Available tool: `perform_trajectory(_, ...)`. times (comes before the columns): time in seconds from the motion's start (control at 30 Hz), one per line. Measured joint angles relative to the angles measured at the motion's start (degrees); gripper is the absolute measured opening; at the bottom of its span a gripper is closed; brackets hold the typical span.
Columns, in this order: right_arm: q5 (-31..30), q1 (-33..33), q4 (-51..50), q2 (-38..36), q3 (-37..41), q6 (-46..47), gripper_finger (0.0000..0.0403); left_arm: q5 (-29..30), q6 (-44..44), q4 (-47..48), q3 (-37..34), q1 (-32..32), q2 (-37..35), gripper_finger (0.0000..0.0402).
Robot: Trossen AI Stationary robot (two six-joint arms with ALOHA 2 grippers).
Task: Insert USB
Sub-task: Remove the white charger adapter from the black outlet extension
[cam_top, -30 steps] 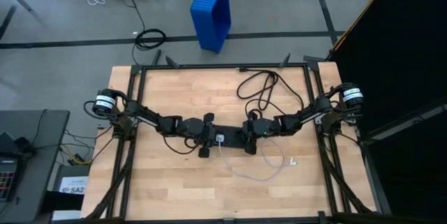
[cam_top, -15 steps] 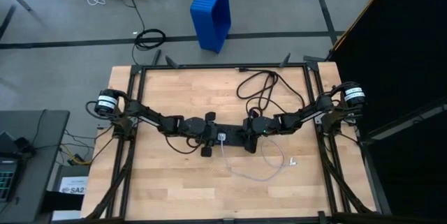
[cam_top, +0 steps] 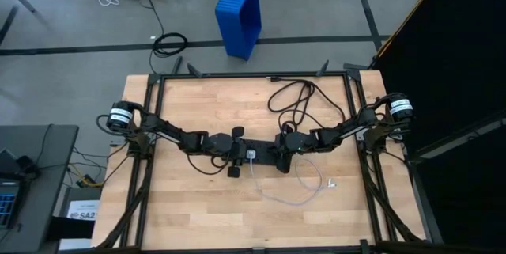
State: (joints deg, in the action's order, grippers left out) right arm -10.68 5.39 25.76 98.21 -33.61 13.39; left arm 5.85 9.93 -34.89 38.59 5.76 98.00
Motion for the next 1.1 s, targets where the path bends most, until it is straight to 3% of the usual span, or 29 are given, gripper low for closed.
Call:
perform_trajectory(0.33, -0.2, 0.0, 0.1, 0.0, 0.1, -0.1, 0.0008, -0.5, -1.1, -1.8, 0.0, 0.0, 0.0, 0.0123)
perform_trajectory(0.93, -0.5, -0.3, 0.4, 0.1, 0.0, 0.0, 0.0006, 2.0, 0.3, 6.4, 0.6, 0.0, -3.2, 0.0123)
perform_trajectory(1.1, -0.5, -0.3, 0.8, 0.0, 0.0, 0.0, 0.0005, 2.2, 0.0, 4.3, 0.5, 0.7, -3.7, 0.0123)
